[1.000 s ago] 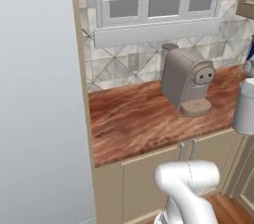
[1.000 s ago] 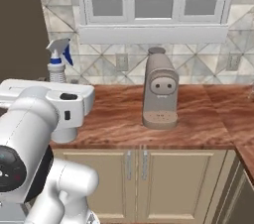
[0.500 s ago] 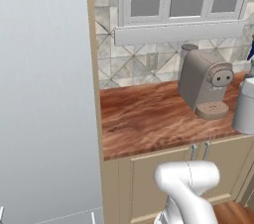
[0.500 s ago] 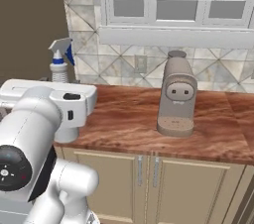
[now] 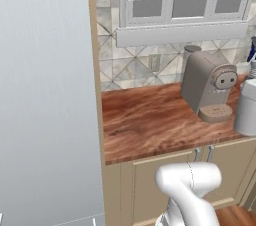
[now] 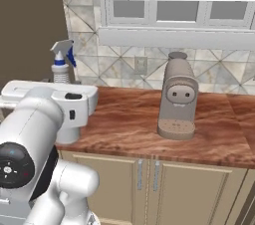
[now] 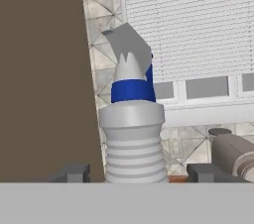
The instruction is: Move the cutting board and knife to the sink. Then move spray from the cabinet to the counter.
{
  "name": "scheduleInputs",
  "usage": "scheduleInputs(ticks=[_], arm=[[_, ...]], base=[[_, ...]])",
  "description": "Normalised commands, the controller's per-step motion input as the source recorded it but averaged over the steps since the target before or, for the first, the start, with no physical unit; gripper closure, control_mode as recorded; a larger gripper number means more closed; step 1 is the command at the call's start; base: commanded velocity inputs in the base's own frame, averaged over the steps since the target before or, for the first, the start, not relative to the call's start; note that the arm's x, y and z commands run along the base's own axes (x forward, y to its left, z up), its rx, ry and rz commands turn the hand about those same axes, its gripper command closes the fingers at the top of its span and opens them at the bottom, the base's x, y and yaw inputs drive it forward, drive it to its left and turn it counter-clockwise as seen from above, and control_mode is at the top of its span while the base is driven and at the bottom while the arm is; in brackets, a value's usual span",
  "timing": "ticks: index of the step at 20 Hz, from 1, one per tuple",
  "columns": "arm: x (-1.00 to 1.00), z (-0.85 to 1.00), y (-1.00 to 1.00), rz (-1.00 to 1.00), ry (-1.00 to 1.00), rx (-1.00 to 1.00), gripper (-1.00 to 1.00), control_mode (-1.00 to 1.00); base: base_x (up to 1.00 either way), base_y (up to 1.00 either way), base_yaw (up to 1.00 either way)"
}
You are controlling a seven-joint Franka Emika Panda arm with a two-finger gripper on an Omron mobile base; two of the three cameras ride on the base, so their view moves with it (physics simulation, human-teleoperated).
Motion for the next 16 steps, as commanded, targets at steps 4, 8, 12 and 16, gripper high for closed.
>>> scheduleInputs(ticks=[4, 8, 12, 16], arm=[[0.20, -0.48, 0.22, 0.03, 0.00, -0.03, 1.00, -1.00], [0.11, -0.39, 0.16, 0.01, -0.11, 0.00, 1.00, -1.00], [0.21, -0.57, 0.17, 0.01, -0.05, 0.04, 1.00, -1.00], [0.28, -0.63, 0.33, 0.00, -0.11, 0.11, 1.00, -1.00]], base=[[0.00, 0.00, 0.00], [0.00, 0.00, 0.00], [0.00, 0.00, 0.00], [0.00, 0.00, 0.00]])
